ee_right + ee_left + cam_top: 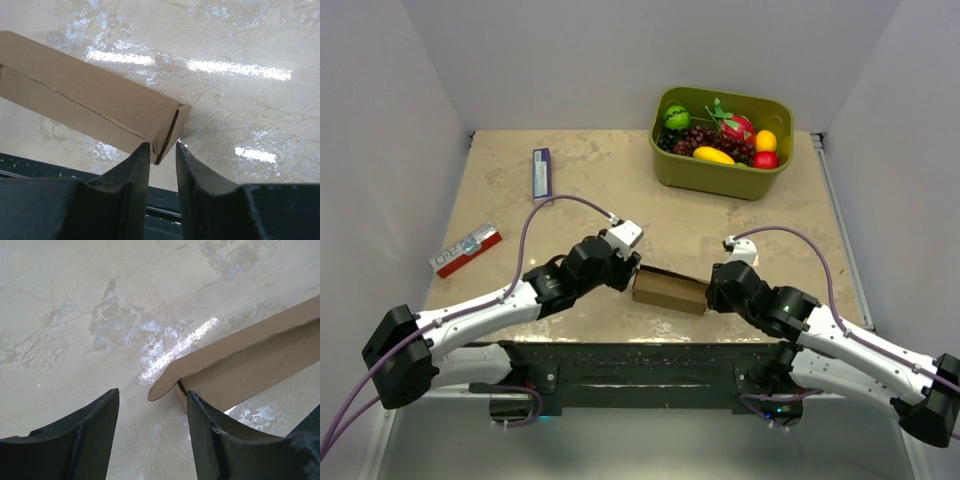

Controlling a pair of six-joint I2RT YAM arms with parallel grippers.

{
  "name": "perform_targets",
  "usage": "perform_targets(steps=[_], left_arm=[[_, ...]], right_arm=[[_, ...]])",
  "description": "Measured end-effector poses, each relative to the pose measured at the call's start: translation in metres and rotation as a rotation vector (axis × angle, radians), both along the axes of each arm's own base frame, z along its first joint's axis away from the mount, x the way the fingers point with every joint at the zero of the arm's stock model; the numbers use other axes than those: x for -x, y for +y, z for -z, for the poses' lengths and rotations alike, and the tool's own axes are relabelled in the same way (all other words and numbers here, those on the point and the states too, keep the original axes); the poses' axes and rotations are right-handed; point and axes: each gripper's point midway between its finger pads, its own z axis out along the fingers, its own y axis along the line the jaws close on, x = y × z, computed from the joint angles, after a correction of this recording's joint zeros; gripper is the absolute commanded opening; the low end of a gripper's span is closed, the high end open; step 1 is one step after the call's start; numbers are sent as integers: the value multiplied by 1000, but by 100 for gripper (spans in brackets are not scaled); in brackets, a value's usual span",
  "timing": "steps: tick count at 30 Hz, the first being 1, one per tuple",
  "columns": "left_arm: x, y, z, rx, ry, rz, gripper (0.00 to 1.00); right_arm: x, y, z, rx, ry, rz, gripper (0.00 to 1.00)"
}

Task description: Fold the paper box

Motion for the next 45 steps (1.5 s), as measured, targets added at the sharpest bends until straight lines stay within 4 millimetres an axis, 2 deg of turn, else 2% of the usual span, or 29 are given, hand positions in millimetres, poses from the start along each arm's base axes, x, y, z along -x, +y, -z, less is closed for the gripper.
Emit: perform_targets(steps=[6,12,17,24,29,32,33,34,44,45], left_arm=[[1,-7,5,5,19,40,59],[1,-8,13,-3,41,55,55],[0,-9,20,-13,55,61,48],[-5,-14,21,-2,50,62,37],[-5,-15,25,-7,57,62,24],[-5,-16,26,-6,60,67,10],[-4,-16,26,-3,61,70,2],[-4,-17,26,-1,62,74,0],[-6,-22,26,26,114,30,0],[-7,-23,25,30,123,20,0]], right_arm=[[-5,1,-3,-9,-26,15,22],[-7,1,-1,-10,-35,22,16],[-9,0,3,7,-32,28,12],[-11,2,3,5,-36,31,12],[-11,1,3,6,-38,32,10],[-11,1,3,5,-39,32,9],[-11,2,3,3,-40,32,8],[-12,2,3,2,-41,32,7],[-17,3,5,17,-52,47,4],[-17,2,5,19,-53,49,11]])
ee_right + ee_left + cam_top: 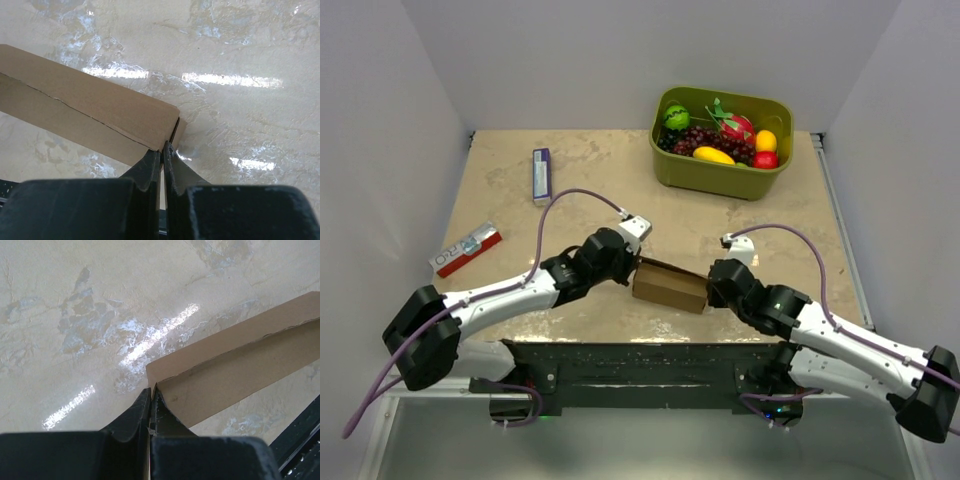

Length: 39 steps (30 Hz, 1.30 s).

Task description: Fold the paper box

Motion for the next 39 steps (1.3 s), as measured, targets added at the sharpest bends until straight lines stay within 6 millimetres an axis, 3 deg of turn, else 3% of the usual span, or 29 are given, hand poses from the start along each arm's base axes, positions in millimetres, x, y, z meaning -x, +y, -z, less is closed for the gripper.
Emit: perform_targets(steps=[6,9,12,15,19,27,33,39], left_arm=[[-2,-2,-5,4,26,-23,0],[-1,-2,-5,1,25,-19,0],[0,-3,-5,-2,23,0,0],[1,-4,-5,-7,17,20,0],[1,-4,-5,-16,8,33,0],[-1,-2,-4,-24,5,31,0],[0,-2,-3,-29,7,32,0],[0,-1,0,-36,10,33,0]], right_arm=[[2,1,6,19,19,-7,45],[4,1,5,18,18,-12,54],[6,0,0,6,9,-19,57],[8,1,-11,-22,-15,-29,57],[11,8,-31,-49,-58,-58,47],[25,52,-66,-98,-143,-219,33],[28,89,-55,-60,-146,-304,30],[29,112,-40,-40,-132,-353,28]])
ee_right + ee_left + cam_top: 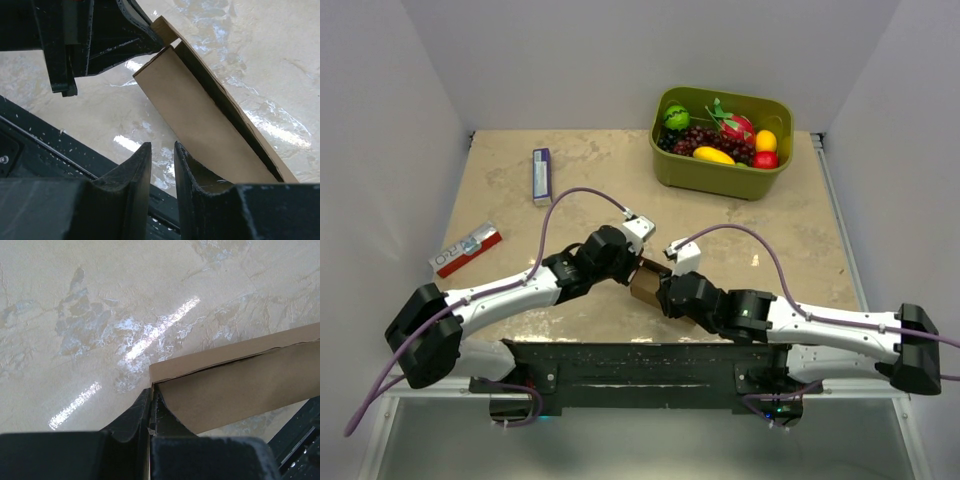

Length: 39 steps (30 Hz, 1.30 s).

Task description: Fold the paper box

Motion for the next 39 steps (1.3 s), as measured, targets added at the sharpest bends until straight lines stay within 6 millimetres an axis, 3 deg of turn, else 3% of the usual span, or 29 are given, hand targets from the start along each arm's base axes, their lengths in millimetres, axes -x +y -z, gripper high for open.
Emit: perform_targets(steps=[6,14,24,28,39], left_arm=[[0,0,1,-2,1,1,0],[0,0,1,-5,-2,5,0],[0,0,1,-8,-3,9,0],[0,0,1,-9,-2,12,0],[5,0,-2,-25,52,7,0]], right_arm=[[-2,7,19,42,21,7,27],[-5,3,33,72,33,60,24],[-9,-8,35,72,23,117,20],[-10,-13,44,103,33,151,17],[-14,-13,46,89,36,208,17]])
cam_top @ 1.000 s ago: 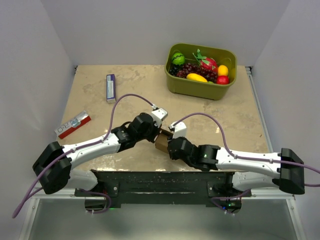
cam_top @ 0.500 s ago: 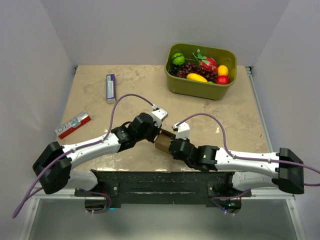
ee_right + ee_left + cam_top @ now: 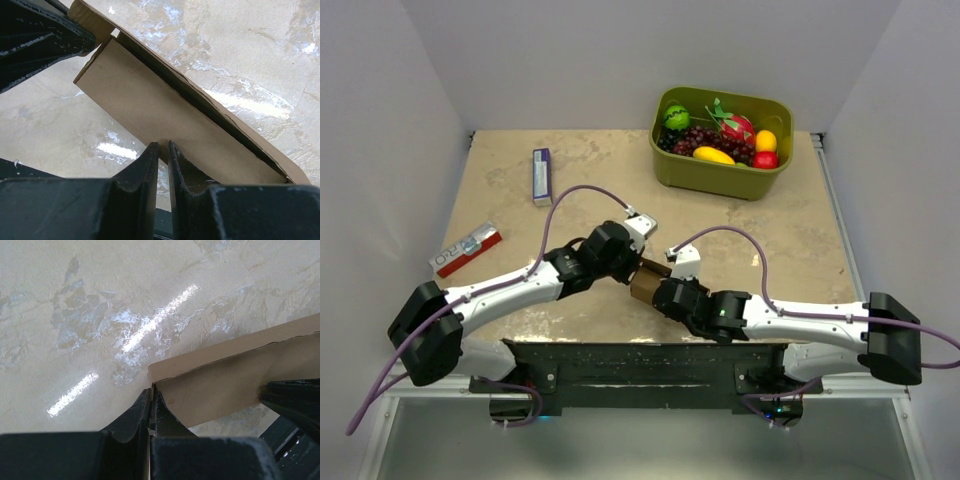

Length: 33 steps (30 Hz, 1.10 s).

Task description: Fold the paper box

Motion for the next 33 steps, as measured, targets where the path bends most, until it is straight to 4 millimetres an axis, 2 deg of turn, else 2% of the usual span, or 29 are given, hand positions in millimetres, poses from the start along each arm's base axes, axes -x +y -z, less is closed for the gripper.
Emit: perform_targets(steps=[11,33], left_arm=[[4,-3,-1,37,63,-39,0],[5,-2,4,107,27,-49,0]], right_arm=[[-1,0,1,1,-1,14,16],[-1,0,0,-2,-1,16,15]])
